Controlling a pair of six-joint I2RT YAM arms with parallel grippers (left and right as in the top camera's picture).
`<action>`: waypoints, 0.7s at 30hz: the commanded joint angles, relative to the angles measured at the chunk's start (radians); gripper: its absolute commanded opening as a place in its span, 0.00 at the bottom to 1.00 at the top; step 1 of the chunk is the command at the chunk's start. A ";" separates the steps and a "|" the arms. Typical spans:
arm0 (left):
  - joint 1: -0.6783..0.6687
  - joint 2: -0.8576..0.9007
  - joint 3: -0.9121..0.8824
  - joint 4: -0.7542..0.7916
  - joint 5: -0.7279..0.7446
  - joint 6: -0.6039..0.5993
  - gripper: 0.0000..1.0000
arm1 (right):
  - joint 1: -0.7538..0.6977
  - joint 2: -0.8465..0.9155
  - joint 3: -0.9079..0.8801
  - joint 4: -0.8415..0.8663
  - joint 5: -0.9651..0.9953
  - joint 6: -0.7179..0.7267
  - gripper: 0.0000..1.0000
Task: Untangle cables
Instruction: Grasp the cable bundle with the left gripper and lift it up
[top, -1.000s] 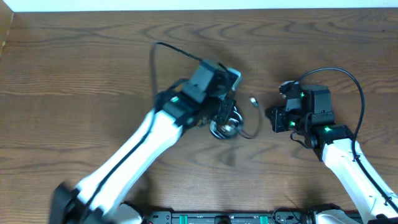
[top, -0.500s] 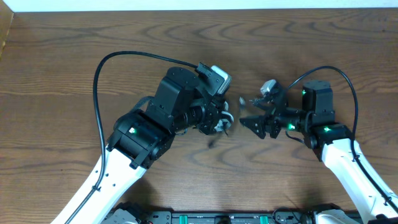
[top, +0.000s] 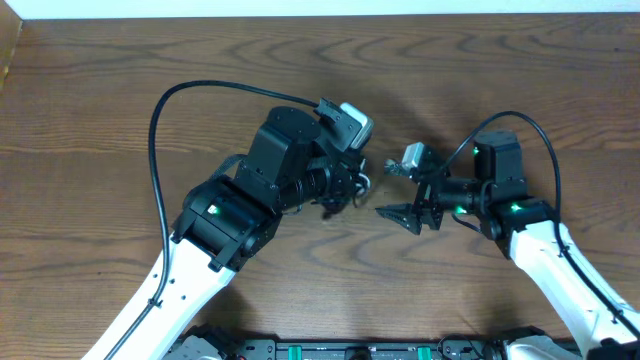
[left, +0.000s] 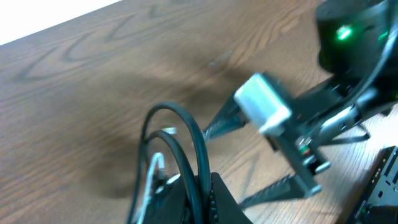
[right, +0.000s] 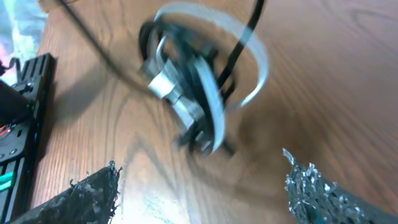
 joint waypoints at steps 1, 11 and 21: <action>0.004 -0.007 0.026 0.027 0.036 0.013 0.07 | 0.042 0.047 0.010 0.013 -0.033 -0.031 0.85; 0.005 -0.007 0.026 0.007 0.039 0.010 0.07 | 0.061 0.130 0.010 0.148 0.010 -0.030 0.85; 0.005 -0.007 0.026 0.008 0.047 -0.010 0.08 | 0.062 0.141 0.010 0.158 0.032 -0.035 0.57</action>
